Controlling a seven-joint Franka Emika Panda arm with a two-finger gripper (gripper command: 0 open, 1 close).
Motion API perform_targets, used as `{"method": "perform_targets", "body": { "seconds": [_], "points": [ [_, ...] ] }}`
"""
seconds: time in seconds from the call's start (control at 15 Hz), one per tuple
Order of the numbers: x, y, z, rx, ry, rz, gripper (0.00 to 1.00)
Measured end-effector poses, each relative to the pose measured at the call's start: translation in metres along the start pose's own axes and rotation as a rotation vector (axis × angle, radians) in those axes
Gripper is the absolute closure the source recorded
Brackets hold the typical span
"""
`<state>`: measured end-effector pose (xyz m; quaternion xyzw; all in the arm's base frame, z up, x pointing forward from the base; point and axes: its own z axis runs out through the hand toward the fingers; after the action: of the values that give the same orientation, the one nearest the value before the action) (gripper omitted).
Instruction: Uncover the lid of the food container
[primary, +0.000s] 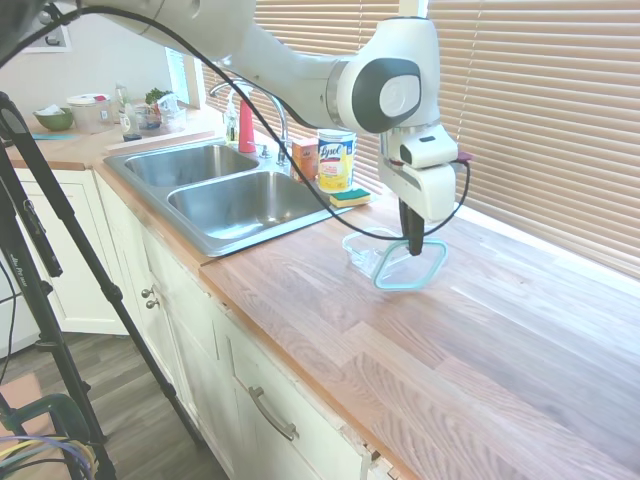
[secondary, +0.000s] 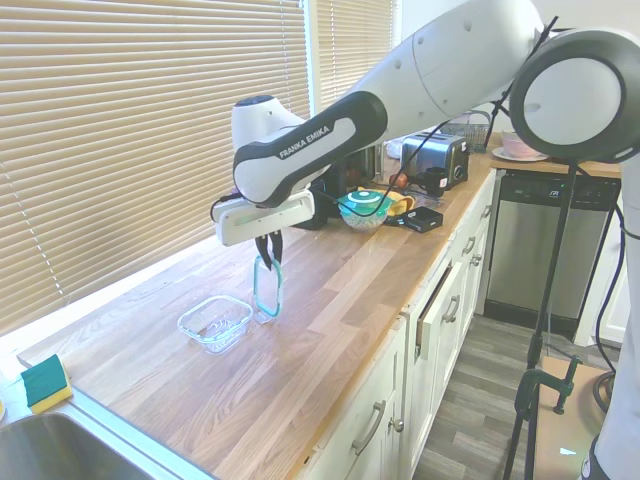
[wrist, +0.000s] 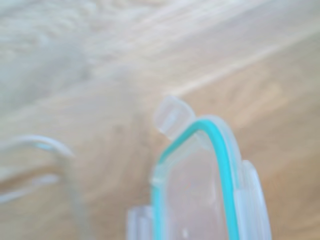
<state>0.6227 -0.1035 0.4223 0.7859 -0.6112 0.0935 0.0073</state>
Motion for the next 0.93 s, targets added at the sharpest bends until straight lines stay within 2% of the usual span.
{"method": "perform_targets", "body": {
  "seconds": [0.33,0.6,0.67,0.93],
  "points": [
    [0.015,0.054,0.053,-0.039,-0.007,0.003,1.0],
    [0.016,0.061,0.061,-0.04,0.002,-0.003,1.0],
    [0.015,0.06,0.06,-0.041,0.011,-0.011,0.0],
    [0.011,0.056,0.05,-0.041,0.061,-0.033,0.0]
  ]
}}
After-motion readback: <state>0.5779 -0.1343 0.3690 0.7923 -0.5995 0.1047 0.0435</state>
